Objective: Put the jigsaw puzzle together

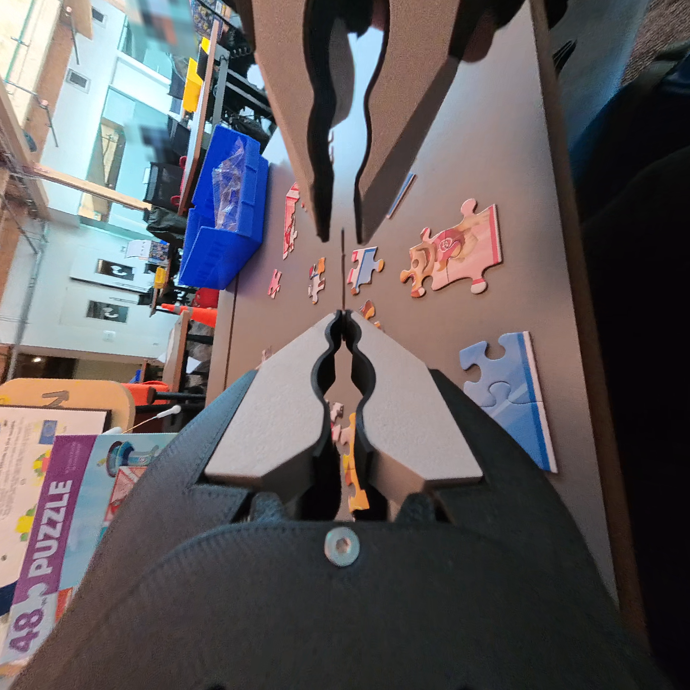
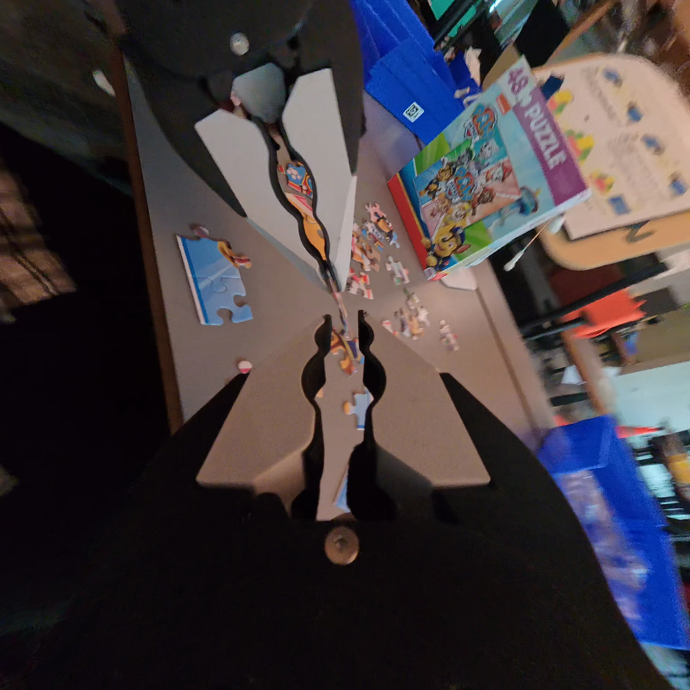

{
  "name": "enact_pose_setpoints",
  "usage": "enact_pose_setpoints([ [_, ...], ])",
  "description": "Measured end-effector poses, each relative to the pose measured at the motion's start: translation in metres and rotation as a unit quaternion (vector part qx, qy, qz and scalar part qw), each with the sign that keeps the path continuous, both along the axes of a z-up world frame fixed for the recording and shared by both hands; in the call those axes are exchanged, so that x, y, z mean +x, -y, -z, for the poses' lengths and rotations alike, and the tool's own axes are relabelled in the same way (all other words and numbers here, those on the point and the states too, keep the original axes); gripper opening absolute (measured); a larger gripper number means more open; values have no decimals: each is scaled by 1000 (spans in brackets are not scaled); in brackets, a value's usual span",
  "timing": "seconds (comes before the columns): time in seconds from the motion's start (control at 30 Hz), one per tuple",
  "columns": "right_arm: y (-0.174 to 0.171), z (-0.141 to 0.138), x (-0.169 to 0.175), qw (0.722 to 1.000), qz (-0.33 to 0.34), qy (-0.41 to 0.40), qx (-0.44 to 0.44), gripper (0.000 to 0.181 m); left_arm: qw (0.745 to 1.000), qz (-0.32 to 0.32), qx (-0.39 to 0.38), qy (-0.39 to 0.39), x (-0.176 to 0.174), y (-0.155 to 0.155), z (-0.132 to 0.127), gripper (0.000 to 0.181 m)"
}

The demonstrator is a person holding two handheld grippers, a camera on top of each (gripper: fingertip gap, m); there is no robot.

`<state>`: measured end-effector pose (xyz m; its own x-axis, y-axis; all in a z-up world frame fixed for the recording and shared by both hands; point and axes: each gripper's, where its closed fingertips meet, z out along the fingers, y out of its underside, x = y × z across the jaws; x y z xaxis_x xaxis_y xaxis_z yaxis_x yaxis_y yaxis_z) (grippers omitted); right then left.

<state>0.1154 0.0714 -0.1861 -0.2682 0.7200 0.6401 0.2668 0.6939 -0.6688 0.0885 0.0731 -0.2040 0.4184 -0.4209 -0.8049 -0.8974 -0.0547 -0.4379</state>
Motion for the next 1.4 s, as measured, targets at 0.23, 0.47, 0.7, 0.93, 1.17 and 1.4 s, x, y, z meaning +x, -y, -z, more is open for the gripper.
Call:
enact_pose_setpoints([
  [0.23,8,5,6,960,26,16,-278,19,999,-9,14,-28,-3,0,-4,0],
  [0.47,10,9,-1,995,83,-13,-58,10,999,-14,-6,-52,-4,0,4,0],
  [0.7,5,16,-3,994,100,4,44,10,999,-4,-27,-45,5,4,11,0],
  [0.93,-11,21,-1,991,112,13,73,0,996,-8,-80,29,3,-4,17,13],
  [1.17,-31,22,3,983,104,-3,152,0,970,-44,-215,107,-28,-21,42,31],
  [1.4,-26,18,-2,970,76,-27,229,0,936,20,-266,228,-4,-13,33,27],
])
